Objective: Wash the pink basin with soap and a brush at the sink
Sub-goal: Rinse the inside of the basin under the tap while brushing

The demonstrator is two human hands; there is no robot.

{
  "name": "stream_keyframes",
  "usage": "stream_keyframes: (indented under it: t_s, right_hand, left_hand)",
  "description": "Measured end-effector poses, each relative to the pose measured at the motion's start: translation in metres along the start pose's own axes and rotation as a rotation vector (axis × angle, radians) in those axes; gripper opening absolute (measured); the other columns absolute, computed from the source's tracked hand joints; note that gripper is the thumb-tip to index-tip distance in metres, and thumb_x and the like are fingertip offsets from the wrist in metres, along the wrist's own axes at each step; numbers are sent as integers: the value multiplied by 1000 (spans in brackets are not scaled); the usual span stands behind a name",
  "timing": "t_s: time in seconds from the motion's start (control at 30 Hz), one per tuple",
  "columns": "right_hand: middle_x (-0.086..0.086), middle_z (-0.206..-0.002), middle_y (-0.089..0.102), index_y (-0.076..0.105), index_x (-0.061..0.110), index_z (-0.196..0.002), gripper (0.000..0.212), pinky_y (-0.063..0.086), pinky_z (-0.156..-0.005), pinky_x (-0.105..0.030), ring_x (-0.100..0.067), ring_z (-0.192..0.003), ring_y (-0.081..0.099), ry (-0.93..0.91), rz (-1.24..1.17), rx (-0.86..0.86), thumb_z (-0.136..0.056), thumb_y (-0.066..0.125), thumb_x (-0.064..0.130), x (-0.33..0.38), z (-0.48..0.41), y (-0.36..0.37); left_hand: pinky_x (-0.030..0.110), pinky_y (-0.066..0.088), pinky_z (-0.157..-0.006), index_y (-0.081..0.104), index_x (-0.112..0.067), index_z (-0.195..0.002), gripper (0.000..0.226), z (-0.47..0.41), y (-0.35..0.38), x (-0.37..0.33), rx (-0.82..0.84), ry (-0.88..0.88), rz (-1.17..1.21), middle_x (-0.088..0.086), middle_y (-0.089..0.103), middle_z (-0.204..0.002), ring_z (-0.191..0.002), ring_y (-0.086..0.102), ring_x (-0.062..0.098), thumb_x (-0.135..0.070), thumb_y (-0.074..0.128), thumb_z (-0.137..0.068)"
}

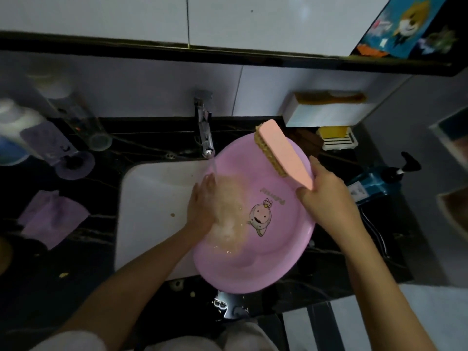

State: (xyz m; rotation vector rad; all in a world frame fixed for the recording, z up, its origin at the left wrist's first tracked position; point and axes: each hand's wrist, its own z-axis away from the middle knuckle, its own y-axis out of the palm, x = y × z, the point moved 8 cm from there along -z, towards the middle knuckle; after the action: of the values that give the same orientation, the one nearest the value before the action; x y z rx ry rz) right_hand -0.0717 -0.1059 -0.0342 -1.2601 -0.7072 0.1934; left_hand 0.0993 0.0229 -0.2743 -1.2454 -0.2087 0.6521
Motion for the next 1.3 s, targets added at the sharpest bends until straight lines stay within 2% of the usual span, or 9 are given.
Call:
stream_keyframes:
  t_s: [0.07,0.13,0.23,0.33,0.6,0.73,0.87,1.03,1.3]
  right_hand:
    - [-11,-119,61,31,17,-145,63,56,-73,-42,-29,-102,61,-2,-18,-7,-87,56,15,2,1,-2]
    - [-9,-117,61,33,19,-144,62,55,-70,-39,-28,-100,60,5,-31,-20,-86,55,14,2,2,-1]
    - [-8,-115,61,40,19,-140,57,47,-60,-29,-24,-93,58,-5,-67,-60,-86,56,13,4,4,-5]
    - [-7,-107,65,50,20,-131,51,53,-63,-34,-22,-87,58,-39,-164,-101,-81,58,9,7,9,-8]
    - [11,-101,61,52,21,-133,58,49,-63,-8,-7,-88,61,-131,-522,-179,-80,57,-3,28,9,-24]
    - [18,-105,59,45,28,-138,59,49,-67,-11,10,-83,58,-309,-352,-224,-86,60,6,54,15,-53]
    - [-2,-95,71,44,26,-139,54,53,-57,-33,-20,-75,64,-469,-33,-284,-86,56,21,76,23,-69]
    - [-11,-69,65,48,18,-137,65,40,-49,-27,-30,-55,58,-556,310,-317,-75,65,18,90,34,-64]
    - [-8,-77,68,45,20,-139,65,47,-48,-29,-26,-61,61,-466,178,-323,-77,63,13,83,38,-52]
  left_hand:
    - [8,4,-111,-8,-43,-140,54,12,-1,9,-50,-45,256,-41,34,-135,-128,24,-21,-41,21,-95]
    - [16,12,-114,27,-36,-144,52,48,9,-6,252,69,497,-23,49,-134,-128,38,-6,-29,34,-92]
    - [36,37,-102,67,-7,-96,33,55,15,-16,220,226,161,12,66,-107,-103,58,28,-22,41,-83]
    - [32,48,-80,69,-5,-83,33,56,-2,5,235,222,346,12,69,-96,-94,63,27,-20,41,-78]
    - [26,48,-90,73,-12,-99,22,50,-51,60,-30,31,589,2,71,-105,-97,64,16,-3,59,-86]
    - [20,45,-85,74,-12,-95,21,50,-58,54,-76,32,648,1,71,-101,-93,64,13,-1,59,-86]
    - [21,45,-85,73,-10,-95,21,51,-62,42,-100,65,673,3,70,-103,-96,64,16,1,57,-86]
    - [15,38,-87,70,-5,-102,24,53,-65,26,-99,100,692,3,66,-111,-102,59,15,3,52,-89]
    - [18,39,-85,67,-8,-108,26,59,-54,22,-58,117,690,6,62,-113,-105,59,19,0,54,-88]
